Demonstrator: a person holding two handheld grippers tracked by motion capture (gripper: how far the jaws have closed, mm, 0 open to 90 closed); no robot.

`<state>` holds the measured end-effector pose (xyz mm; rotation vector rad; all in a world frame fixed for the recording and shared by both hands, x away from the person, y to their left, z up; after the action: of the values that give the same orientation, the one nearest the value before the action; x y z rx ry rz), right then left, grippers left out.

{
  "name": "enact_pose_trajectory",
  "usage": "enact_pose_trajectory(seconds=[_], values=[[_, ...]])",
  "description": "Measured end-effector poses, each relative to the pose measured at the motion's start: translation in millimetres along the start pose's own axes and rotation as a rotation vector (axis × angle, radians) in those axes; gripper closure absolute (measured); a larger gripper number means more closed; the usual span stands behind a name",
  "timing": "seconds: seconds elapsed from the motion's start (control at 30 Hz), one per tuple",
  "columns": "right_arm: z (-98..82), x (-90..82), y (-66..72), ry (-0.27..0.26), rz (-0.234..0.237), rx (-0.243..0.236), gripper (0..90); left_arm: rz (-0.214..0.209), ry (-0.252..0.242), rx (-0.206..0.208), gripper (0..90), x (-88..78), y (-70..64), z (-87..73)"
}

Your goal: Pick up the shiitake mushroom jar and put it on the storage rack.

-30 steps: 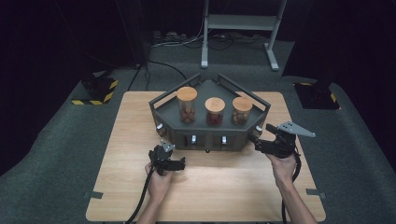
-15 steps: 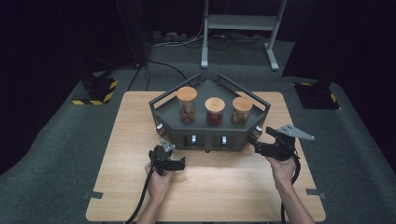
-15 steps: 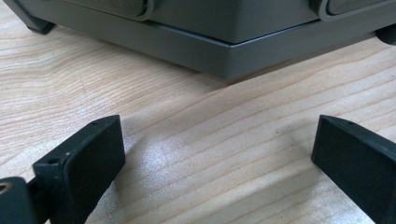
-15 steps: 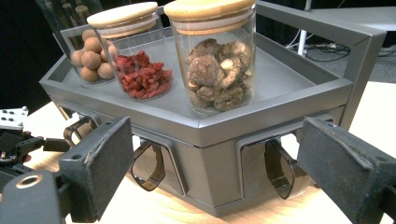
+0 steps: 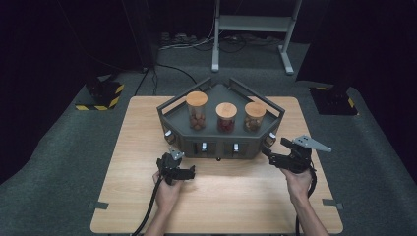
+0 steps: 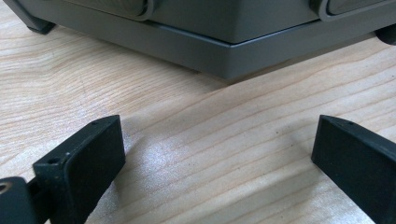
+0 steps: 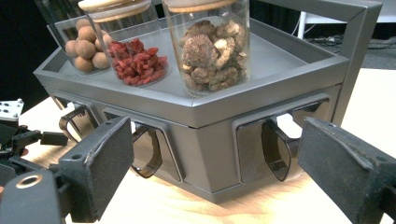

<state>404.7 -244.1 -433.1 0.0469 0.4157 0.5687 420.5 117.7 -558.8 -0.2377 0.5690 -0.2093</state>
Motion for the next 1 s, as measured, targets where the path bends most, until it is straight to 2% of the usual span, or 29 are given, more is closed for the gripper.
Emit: enact_pose_trajectory(seconds=[0.57,1.0], values=[[-11.7,3.3,0.1,0.014,-0.002,0.013,10.4,0.000,0.000,0.000,2.5,0.0,0.0,0.0],[-18.2,7.4,3.3,0.031,-0.010,-0.007,10.4,0.000,0.000,0.000,2.4,0.0,0.0,0.0]])
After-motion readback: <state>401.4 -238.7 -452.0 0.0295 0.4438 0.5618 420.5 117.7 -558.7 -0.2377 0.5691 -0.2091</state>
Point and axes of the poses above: each handheld gripper's, and its own axes: x roughly forward along the jaws, z roughly out of its top, y roughly to its left, the point moved 1 cm from there along x, roughly forward along the jaws, and after that the axes turned 2 degrees about -x, right-handed, at the moved point
